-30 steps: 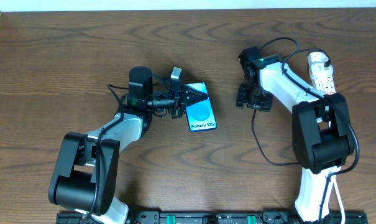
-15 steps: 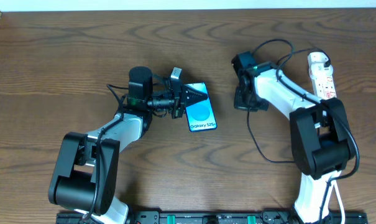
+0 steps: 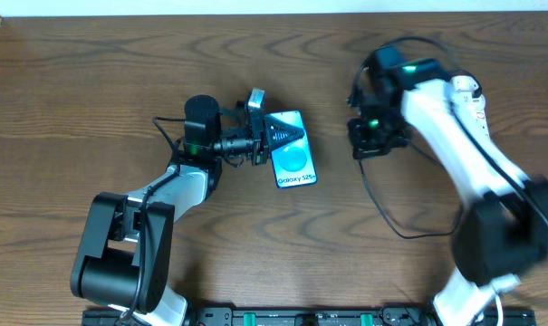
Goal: Plug charger to phone and switch on socket
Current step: 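Grasp the black USB-C cable plug with the right gripper, then carry the cable plug under the phone's bottom port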
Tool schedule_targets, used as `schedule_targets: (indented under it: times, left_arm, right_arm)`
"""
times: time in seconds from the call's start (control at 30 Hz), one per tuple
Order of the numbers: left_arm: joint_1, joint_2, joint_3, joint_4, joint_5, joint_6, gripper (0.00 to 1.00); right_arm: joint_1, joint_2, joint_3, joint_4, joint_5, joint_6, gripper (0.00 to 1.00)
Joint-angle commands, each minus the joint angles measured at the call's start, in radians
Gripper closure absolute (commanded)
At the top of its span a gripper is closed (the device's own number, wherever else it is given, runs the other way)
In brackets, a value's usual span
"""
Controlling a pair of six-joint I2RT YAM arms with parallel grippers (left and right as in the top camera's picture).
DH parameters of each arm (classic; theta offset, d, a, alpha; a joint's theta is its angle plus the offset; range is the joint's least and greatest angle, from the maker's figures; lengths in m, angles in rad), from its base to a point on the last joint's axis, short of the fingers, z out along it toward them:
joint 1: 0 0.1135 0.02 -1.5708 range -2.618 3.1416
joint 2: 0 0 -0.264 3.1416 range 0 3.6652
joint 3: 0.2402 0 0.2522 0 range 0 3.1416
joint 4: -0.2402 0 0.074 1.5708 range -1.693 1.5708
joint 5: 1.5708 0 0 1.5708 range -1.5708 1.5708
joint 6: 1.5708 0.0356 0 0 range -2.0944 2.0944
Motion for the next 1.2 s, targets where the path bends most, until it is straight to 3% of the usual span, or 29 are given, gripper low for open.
schedule_targets:
  times: [0.0,0.2,0.43,0.53,0.67,1.17]
  left_arm:
    - [0.002,-0.008,0.023,0.042,-0.029,0.006,0.93]
    - [0.002,-0.008,0.023,0.046,-0.106,0.047,0.92]
    - [0.001,-0.008,0.023,0.115,-0.182,0.013,0.92]
    - [-0.001,-0.008,0.023,0.129,-0.193,0.012,0.92]
    - [-0.017,-0.008,0.023,0.164,-0.192,0.013,0.92]
    - [-0.027,-0.008,0.022,0.173,-0.09,0.119,0.93]
  right_arm:
    - [-0.01,-0.193,-0.058,-0.019,-0.106,-0.117,0.99]
    - [0.066,-0.528,-0.375,0.079,-0.128,-0.057,0.99]
    - [0.319,-0.751,-0.727,0.463,-0.093,0.221,0.99]
    - [0.377,-0.732,-0.751,0.543,-0.033,0.298,0.99]
    - [0.409,-0.69,-0.75,0.609,-0.033,0.299,0.99]
    - [0.409,-0.669,-0.748,0.656,-0.029,0.298,0.99]
